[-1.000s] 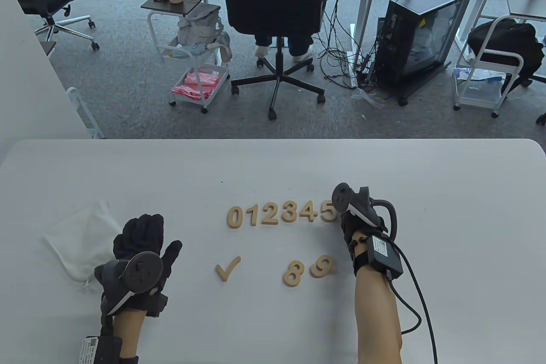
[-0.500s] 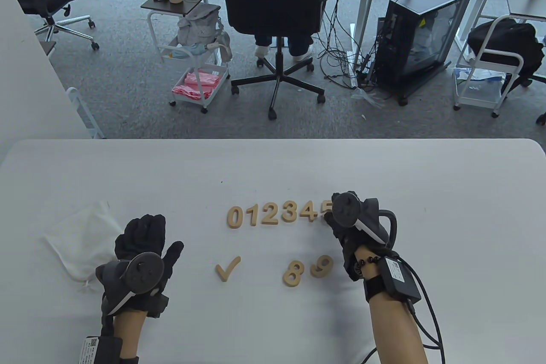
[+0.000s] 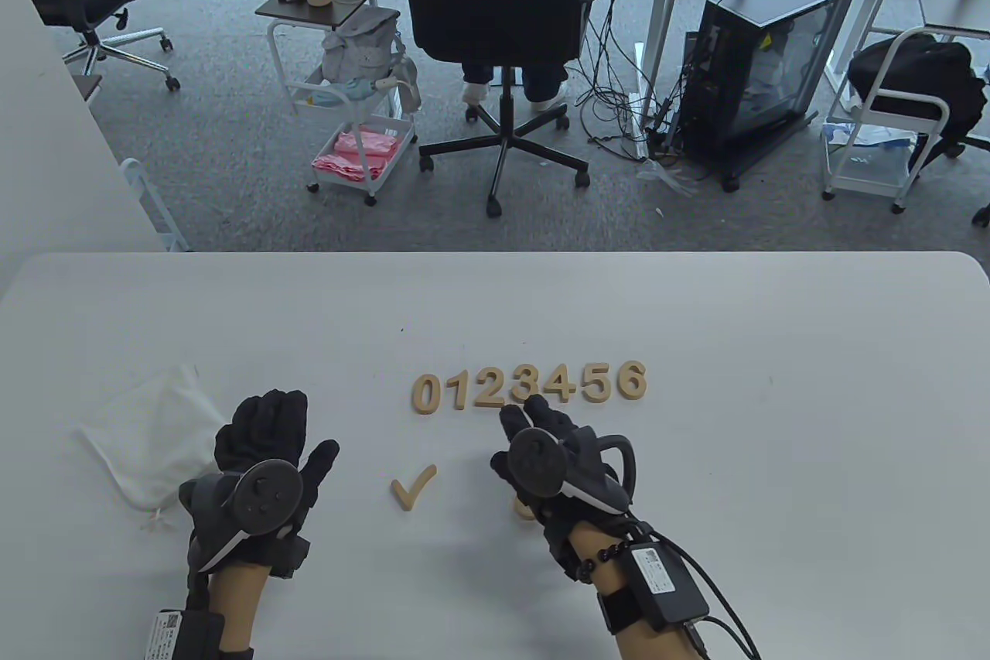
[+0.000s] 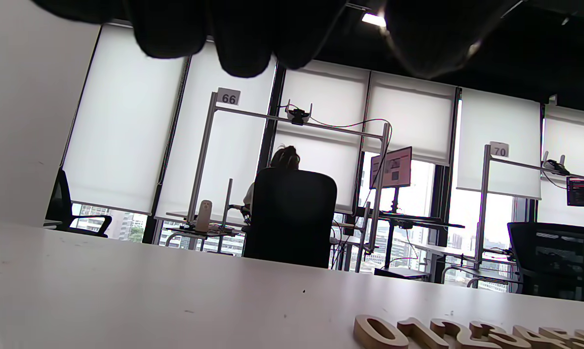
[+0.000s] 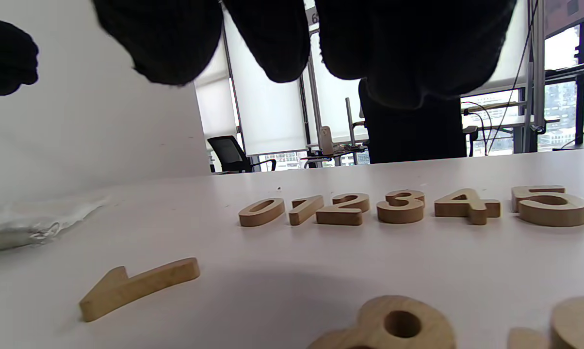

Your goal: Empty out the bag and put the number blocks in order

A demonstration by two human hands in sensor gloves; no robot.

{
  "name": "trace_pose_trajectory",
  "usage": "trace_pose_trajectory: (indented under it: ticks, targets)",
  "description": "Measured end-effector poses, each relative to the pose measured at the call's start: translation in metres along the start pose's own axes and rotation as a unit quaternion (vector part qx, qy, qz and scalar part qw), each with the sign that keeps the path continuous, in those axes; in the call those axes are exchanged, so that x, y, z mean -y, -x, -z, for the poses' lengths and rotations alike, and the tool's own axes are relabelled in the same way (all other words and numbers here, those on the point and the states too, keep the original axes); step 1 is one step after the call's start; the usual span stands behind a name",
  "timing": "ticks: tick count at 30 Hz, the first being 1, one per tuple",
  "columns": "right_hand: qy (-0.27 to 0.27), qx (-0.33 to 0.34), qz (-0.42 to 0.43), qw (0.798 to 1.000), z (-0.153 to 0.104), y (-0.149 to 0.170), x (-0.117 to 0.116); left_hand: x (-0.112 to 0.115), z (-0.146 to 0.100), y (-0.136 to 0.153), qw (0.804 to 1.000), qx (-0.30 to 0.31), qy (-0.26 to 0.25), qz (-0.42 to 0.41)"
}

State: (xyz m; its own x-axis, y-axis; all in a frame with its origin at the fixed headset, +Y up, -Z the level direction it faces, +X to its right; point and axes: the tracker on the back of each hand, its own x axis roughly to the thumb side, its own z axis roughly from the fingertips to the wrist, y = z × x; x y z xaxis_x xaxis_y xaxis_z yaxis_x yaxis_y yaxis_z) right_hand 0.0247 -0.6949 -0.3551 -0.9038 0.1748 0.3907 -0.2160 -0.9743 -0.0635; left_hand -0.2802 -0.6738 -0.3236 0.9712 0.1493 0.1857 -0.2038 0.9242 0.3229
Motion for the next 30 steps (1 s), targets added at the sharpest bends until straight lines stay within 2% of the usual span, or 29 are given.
trace_pose_trajectory:
  ticks: [3, 8, 12, 17, 21, 30]
  targets:
    - [-0.011, 0.021, 0.014, 1.0, 0.005, -0.027, -0.009, 0.001, 0.0, 0.0, 1.0, 0.001, 0.003, 0.001]
    - [-0.047, 0.052, -0.013, 0.998, 0.018, -0.064, -0.03, 0.001, 0.0, 0.001, 1.0, -0.002, 0.0, -0.001]
    - [-0.096, 0.055, -0.037, 0.993, 0.031, -0.085, -0.06, 0.0, 0.0, 0.002, 1.0, -0.006, -0.001, -0.001]
    - [-0.137, 0.051, -0.064, 0.987, 0.038, -0.091, -0.094, -0.001, 0.0, 0.004, 1.0, -0.008, -0.005, -0.002]
    - [-0.158, 0.047, -0.076, 0.983, 0.04, -0.09, -0.108, -0.001, -0.001, 0.004, 1.0, -0.009, -0.004, 0.001]
    - [-0.147, 0.052, -0.09, 0.984, 0.039, -0.092, -0.109, -0.001, -0.001, 0.005, 1.0, -0.011, -0.003, 0.002]
